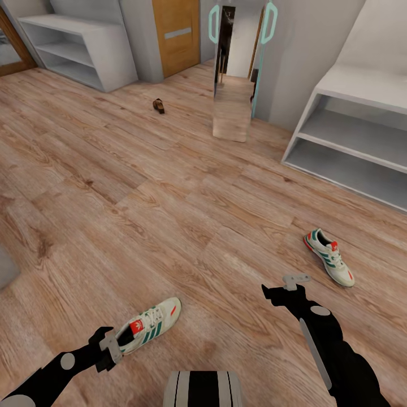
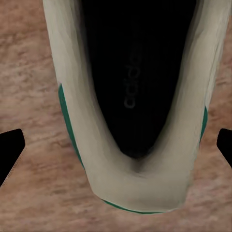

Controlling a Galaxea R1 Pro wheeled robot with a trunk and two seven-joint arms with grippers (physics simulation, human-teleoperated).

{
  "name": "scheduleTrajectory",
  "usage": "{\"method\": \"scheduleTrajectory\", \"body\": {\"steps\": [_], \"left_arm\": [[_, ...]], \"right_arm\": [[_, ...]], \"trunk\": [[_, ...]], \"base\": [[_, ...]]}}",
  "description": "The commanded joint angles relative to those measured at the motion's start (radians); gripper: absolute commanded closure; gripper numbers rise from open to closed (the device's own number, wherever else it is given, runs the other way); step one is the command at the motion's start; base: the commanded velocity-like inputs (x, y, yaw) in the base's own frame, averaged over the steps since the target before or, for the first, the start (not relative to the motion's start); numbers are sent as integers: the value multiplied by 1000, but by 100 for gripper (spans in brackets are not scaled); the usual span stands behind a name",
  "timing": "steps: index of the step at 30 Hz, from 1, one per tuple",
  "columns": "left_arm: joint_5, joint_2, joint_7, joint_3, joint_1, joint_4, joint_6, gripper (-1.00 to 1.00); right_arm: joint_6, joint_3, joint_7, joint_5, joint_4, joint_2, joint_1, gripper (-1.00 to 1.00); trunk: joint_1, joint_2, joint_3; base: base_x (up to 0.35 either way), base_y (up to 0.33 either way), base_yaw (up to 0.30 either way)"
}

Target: Pick up the two gym shoes and the two sandals from the corridor floor and place them onto the hallstand (shoe rack) in the corridor, making sure they are on the rack and not on the floor. Arrange them so the two gym shoes are next to each other and the two sandals are next to each other.

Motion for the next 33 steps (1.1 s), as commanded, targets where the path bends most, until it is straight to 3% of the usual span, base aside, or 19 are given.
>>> {"method": "scheduleTrajectory", "body": {"steps": [1, 33], "left_arm": [[-11, 0, 2, -2, 0, 0, -6, -100], [-11, -2, 1, -4, 0, 0, -3, -100]], "right_arm": [[5, 1, 3, 2, -1, -1, 0, -100], [5, -1, 3, 1, -2, -1, 0, -100]], "trunk": [[0, 0, -1], [0, 0, -1]], "base": [[38, 33, 0], [5, 4, 0]]}}
